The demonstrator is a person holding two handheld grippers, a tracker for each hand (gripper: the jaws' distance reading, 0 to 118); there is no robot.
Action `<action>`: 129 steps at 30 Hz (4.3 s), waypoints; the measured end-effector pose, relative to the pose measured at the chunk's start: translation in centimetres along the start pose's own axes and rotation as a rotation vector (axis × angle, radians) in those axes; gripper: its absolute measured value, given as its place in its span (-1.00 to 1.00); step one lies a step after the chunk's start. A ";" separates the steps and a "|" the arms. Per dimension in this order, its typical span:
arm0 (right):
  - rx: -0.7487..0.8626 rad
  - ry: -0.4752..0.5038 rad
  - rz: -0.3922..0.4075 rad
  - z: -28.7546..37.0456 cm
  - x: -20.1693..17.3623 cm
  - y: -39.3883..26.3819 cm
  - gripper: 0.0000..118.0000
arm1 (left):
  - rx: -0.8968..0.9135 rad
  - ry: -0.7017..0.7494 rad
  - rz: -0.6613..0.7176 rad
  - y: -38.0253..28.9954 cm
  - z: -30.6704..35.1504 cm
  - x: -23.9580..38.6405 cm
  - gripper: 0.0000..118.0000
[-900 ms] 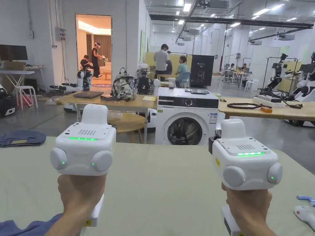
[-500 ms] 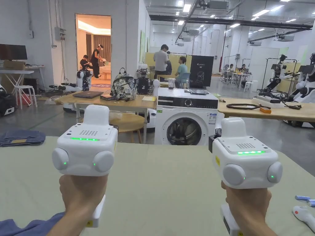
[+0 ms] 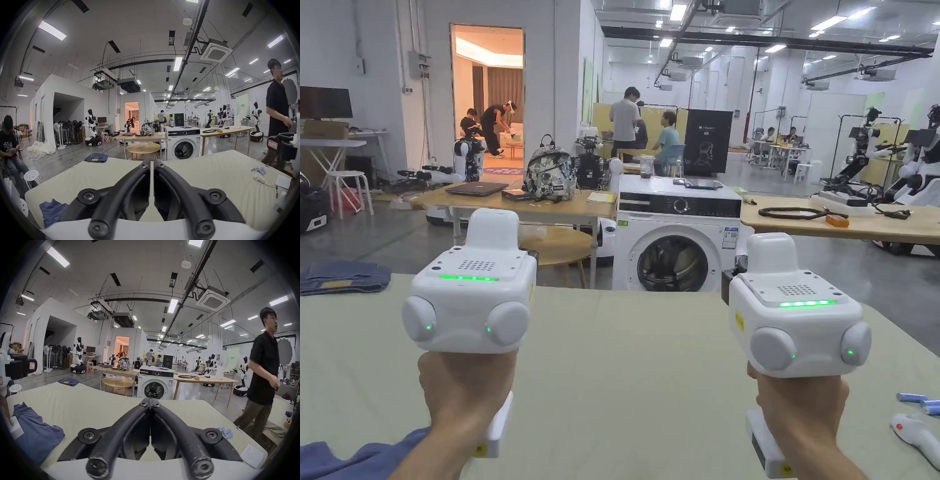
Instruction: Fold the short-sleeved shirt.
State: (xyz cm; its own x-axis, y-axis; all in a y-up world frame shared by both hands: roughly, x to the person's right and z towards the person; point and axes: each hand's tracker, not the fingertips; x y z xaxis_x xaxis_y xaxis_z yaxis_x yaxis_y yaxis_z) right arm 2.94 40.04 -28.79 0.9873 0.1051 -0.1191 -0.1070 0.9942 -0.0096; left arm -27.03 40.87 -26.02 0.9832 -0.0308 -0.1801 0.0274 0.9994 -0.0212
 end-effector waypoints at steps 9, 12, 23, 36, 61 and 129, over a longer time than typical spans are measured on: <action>-0.002 0.001 0.005 -0.1 0.0 -0.1 -1.00 | 0.003 0.003 0.000 0.0 0.2 0.1 -1.00; -0.003 -0.002 0.002 0.1 0.0 -0.1 -1.00 | 0.004 0.003 -0.004 0.0 0.0 0.1 -1.00; -0.003 -0.003 0.003 0.1 0.1 -0.1 -1.00 | 0.006 0.001 -0.003 -0.1 0.0 0.1 -1.00; -0.002 -0.006 0.004 -0.5 0.2 -0.3 -1.00 | 0.007 0.004 0.001 0.1 0.3 0.2 -1.00; 0.003 -0.006 0.005 0.3 0.3 -0.2 -1.00 | 0.005 -0.002 -0.003 0.1 0.6 0.6 -1.00; -0.150 0.191 -0.009 -0.8 -8.0 -7.9 -1.00 | -0.585 0.120 0.113 -16.6 7.6 -29.7 -1.00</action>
State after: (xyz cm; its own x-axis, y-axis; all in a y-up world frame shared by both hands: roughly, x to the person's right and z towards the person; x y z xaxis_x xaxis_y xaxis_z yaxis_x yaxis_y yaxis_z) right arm -4.17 31.30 -28.57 0.9497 0.0763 -0.3037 -0.1287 0.9792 -0.1567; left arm -55.30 25.32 -12.86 0.9460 0.0396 -0.3216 -0.2134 0.8231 -0.5263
